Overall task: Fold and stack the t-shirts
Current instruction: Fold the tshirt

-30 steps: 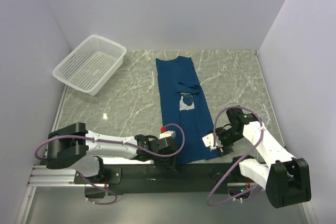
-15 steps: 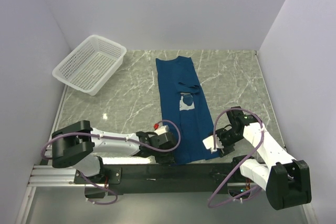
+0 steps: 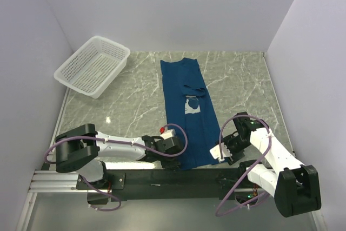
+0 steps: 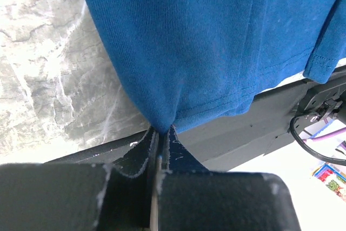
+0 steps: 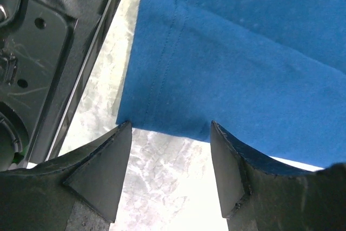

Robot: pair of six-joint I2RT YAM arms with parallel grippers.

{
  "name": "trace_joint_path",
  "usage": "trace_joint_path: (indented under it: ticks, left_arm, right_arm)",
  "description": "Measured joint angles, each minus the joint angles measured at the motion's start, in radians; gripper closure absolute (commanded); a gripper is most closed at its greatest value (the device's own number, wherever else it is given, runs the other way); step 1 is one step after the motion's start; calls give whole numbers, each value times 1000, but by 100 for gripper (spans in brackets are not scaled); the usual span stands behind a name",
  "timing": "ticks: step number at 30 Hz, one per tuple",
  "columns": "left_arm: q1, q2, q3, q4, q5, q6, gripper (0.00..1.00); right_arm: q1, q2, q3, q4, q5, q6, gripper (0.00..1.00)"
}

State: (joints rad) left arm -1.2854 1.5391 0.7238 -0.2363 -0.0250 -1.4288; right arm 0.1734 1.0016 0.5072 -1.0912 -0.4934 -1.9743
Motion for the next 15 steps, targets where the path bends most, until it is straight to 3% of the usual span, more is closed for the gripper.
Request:
trace_joint_path:
  ticks: [15]
  left_arm:
    - [3, -20, -13, 13, -17, 22, 99]
  right_arm:
    - [167, 13, -38, 21, 86, -1, 55]
